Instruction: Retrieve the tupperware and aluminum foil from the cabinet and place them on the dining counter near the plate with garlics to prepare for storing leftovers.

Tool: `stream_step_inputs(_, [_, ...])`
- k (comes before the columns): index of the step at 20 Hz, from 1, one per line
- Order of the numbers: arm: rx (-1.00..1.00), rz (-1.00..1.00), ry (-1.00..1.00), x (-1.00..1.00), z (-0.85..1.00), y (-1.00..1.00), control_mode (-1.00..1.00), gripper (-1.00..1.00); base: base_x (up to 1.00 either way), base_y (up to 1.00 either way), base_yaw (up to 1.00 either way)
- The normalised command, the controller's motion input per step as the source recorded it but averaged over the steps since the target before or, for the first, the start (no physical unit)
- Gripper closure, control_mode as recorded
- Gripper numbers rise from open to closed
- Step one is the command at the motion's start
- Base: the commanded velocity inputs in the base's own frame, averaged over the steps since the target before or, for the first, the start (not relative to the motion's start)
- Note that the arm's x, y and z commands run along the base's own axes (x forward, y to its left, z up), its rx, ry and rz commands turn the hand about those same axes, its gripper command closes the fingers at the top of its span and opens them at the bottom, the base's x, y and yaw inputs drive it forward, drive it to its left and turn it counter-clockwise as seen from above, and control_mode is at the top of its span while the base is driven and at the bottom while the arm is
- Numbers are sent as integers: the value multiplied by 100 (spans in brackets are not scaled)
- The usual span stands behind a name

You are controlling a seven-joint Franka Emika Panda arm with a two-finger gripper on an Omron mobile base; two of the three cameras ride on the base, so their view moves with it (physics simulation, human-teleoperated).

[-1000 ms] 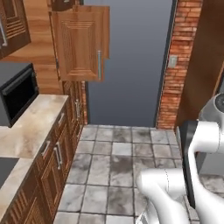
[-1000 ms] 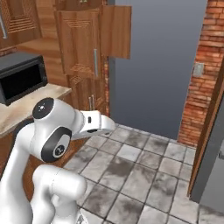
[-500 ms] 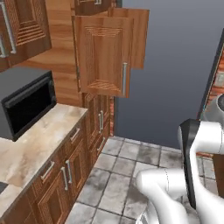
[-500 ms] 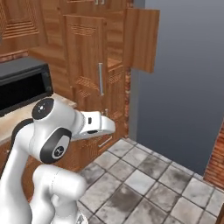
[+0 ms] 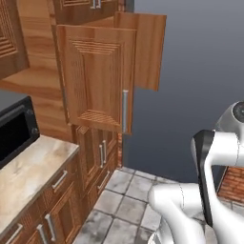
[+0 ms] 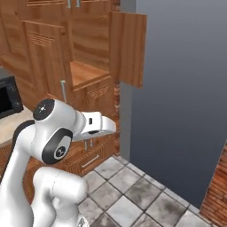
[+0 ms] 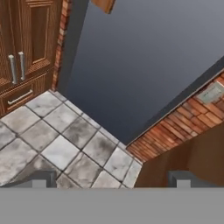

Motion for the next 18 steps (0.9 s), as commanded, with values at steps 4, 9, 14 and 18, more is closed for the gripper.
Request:
stream_step_inputs(4, [0,0,0,0,0,0,100,-100,81,-51,20])
stream_step_inputs(9, [0,0,0,0,0,0,100,-100,63,-42,37])
stream_step_inputs(14, [0,0,0,0,0,0,100,-100,50,-45,45])
stream_step_inputs(18, [0,0,0,0,0,0,100,-100,38,-32,52])
